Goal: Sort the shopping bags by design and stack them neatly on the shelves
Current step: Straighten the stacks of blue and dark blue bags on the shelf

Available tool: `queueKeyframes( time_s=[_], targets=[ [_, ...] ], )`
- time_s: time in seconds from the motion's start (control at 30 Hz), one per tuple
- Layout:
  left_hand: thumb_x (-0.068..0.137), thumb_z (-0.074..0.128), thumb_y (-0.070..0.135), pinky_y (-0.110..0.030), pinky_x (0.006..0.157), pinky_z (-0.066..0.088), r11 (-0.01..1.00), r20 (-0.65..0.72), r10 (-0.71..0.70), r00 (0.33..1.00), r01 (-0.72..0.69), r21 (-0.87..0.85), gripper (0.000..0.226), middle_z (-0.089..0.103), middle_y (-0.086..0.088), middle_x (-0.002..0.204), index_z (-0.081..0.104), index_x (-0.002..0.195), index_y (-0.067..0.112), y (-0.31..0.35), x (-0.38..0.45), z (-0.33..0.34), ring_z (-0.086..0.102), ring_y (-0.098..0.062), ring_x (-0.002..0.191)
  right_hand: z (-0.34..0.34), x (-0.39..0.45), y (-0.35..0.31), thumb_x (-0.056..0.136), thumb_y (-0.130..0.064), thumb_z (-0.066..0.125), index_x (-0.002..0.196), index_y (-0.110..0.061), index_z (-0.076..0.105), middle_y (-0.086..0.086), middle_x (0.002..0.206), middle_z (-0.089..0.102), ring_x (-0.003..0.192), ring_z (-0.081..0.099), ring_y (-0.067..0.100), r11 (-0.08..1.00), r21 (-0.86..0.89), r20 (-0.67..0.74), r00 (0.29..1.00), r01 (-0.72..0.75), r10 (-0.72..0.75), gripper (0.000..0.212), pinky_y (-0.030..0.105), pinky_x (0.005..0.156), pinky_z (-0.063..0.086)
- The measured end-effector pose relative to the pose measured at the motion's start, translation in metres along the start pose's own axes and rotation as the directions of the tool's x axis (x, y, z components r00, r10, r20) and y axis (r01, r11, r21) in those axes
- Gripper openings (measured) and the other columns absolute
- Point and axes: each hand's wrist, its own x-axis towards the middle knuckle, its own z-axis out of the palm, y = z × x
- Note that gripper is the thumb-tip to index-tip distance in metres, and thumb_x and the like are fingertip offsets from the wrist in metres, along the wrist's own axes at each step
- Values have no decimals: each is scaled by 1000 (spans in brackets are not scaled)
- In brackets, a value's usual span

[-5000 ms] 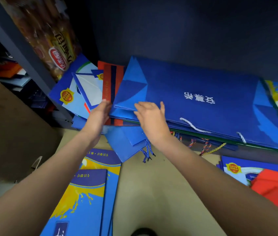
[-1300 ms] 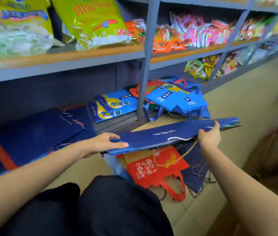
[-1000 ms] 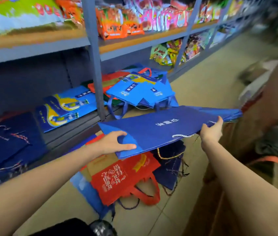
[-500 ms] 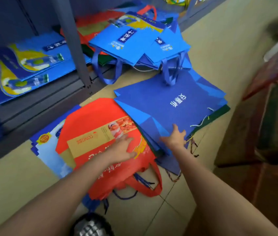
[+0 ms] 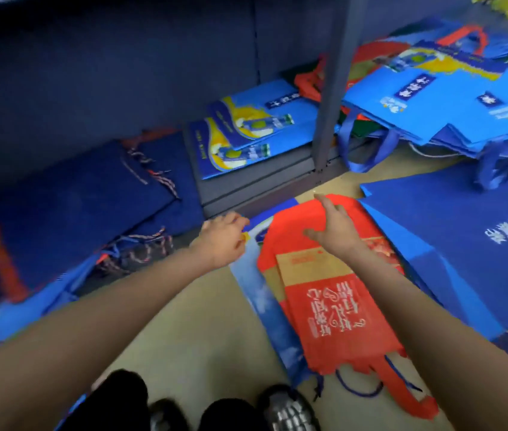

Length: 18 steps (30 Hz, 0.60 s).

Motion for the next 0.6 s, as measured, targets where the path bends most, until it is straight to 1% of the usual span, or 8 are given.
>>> queueKeyframes(
  time_s=[0.07, 0.1, 0.2, 0.3, 0.37, 0.43, 0.5, 0.6],
  targets=[
    [90, 50, 25, -36, 103, 30, 992, -82, -122, 989, 124, 17, 54, 36, -3, 142, 34, 141, 19, -57, -23, -9, 35, -25, 129, 33, 15, -42, 79, -16, 72, 144, -13, 30, 25, 132, 43, 122, 45, 35, 998, 43, 23, 998, 51, -52, 77, 28, 95, 31],
    [90, 51, 26, -36, 103, 28, 980, -120, -197, 973, 200, 5, 54, 36, -2, 142, 34, 140, 19, -84, -36, -9, 33, -26, 129, 51, 20, -62, 79, -17, 72, 143, -12, 31, 25, 130, 45, 120, 46, 35, 996, 68, 52, 996, 65, -68, 76, 29, 95, 32],
    [90, 53, 29, -39, 102, 28, 897, -181, -441, 879, 436, -66, 54, 37, -5, 141, 36, 140, 16, -159, -71, 5, 30, -29, 129, 108, 37, -110, 80, -20, 72, 142, -13, 33, 23, 131, 44, 117, 49, 35, 989, 111, 144, 983, 93, -109, 74, 31, 95, 36],
    [90, 56, 33, -44, 102, 28, 811, -170, -585, 793, 569, -137, 55, 38, -10, 140, 38, 139, 15, -204, -86, 23, 30, -34, 128, 153, 54, -142, 81, -18, 70, 139, -11, 37, 19, 131, 47, 121, 47, 31, 982, 162, 177, 976, 98, -127, 66, 35, 100, 37],
    [89, 58, 33, -47, 103, 26, 782, -188, -622, 760, 590, -198, 54, 37, -9, 139, 40, 138, 18, -215, -87, 31, 29, -35, 128, 173, 64, -154, 81, -13, 70, 136, -9, 39, 17, 132, 49, 122, 47, 29, 971, 237, 162, 985, 25, -65, 63, 37, 103, 37],
    [90, 56, 31, -47, 103, 25, 787, -233, -617, 752, 582, -206, 51, 36, -5, 140, 39, 138, 22, -220, -88, 39, 29, -34, 127, 186, 70, -158, 79, -4, 67, 134, -10, 41, 13, 130, 53, 119, 51, 29, 956, 289, 108, 994, -45, 14, 61, 38, 102, 40],
    [93, 53, 29, -47, 102, 25, 820, -274, -571, 774, 547, -166, 49, 36, -3, 140, 38, 139, 23, -222, -90, 43, 29, -34, 125, 187, 72, -163, 76, 3, 61, 136, -13, 41, 13, 129, 54, 119, 52, 30, 943, 331, 60, 998, -24, 5, 65, 40, 102, 42],
    [94, 52, 22, -51, 100, 27, 854, -323, -520, 791, 497, -157, 43, 42, -6, 137, 43, 136, 18, -231, -102, 42, 34, -37, 122, 174, 66, -169, 81, 9, 57, 142, -11, 34, 8, 143, 41, 132, 41, 22, 927, 369, 37, 996, 65, -84, 69, 36, 109, 35]
  ],
)
